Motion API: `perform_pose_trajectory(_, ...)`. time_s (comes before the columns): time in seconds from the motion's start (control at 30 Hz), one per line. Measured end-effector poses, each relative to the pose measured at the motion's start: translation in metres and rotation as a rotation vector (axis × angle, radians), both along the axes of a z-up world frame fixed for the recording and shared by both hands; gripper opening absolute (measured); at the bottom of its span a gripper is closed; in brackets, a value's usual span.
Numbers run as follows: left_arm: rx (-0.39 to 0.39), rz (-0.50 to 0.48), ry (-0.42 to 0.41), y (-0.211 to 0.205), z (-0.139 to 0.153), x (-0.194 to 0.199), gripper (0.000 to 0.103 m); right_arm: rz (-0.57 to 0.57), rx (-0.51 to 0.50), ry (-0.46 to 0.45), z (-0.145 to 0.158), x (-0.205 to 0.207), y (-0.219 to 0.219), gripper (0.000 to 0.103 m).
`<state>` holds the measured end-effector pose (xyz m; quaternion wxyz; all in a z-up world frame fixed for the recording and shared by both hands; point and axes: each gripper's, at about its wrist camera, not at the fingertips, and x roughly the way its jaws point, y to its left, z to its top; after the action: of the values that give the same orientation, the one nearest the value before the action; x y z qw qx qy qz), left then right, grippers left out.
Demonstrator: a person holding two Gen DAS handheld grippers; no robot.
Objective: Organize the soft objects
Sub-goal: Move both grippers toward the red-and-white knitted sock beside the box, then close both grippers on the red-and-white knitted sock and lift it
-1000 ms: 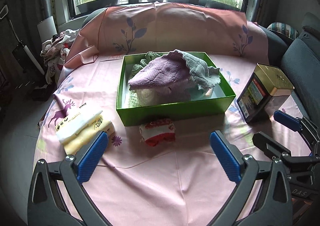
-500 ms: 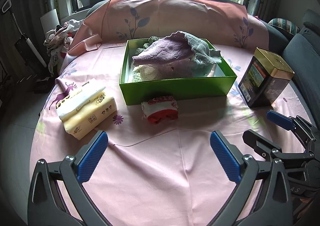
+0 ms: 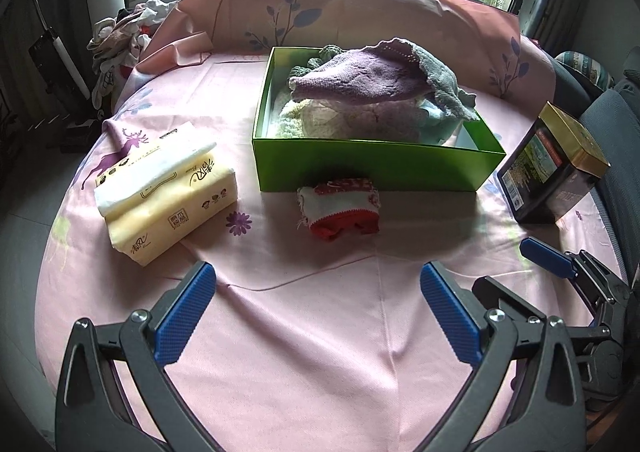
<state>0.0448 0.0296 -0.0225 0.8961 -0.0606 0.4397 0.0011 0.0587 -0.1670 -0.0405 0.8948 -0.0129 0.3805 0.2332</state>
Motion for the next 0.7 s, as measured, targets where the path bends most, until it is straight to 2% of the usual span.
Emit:
perform_pose_trajectory(0.4,-0.083,-0.005,0.022,0.017,-0.015,0.021,0.102,0.077,-0.024,-0.003,-0.011,0.018,0.034,0.08)
perform_pose_trajectory(0.7,-0.281,-0.044,0.034,0.033,-0.03,0.05,0.102,0.096,0.001,0.018,-0.025,0.033,0.048,0.08)
